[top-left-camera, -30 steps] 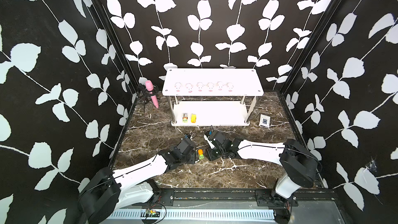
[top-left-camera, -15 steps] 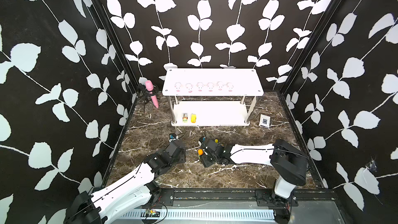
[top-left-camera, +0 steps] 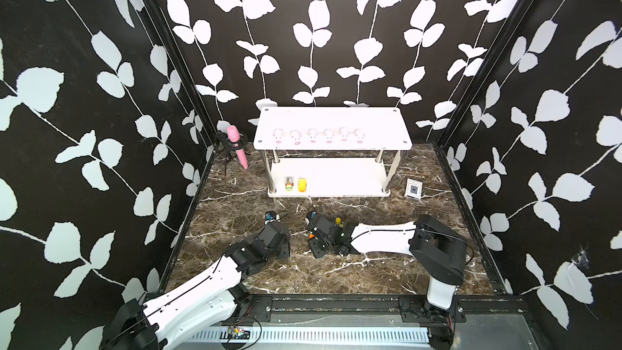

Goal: Organize plastic toys on shelves
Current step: Pick up the plastic toy at the center of the board.

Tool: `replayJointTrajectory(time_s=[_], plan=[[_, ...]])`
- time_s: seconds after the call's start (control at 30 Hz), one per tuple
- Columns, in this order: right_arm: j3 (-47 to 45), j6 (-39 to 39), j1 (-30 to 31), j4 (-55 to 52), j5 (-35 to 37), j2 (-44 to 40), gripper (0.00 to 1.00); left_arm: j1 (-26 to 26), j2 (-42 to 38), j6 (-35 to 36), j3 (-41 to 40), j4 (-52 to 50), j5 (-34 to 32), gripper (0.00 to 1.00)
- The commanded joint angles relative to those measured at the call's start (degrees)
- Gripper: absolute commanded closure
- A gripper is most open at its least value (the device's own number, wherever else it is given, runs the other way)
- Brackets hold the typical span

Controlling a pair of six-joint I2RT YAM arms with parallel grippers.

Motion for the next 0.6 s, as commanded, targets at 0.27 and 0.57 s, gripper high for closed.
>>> replayJointTrajectory(time_s=[0.27, 0.57], plan=[[0.49, 2.53, 0.24, 2.23, 2.34, -0.83, 0.86, 0.3, 0.89, 0.92, -1.7, 2.21, 1.35, 0.64], [-2.42, 2.43, -4.13, 8.04, -2.18, -7.51, 0.85, 0.32, 1.56, 1.14, -1.99, 3.18, 2.04, 0.65]])
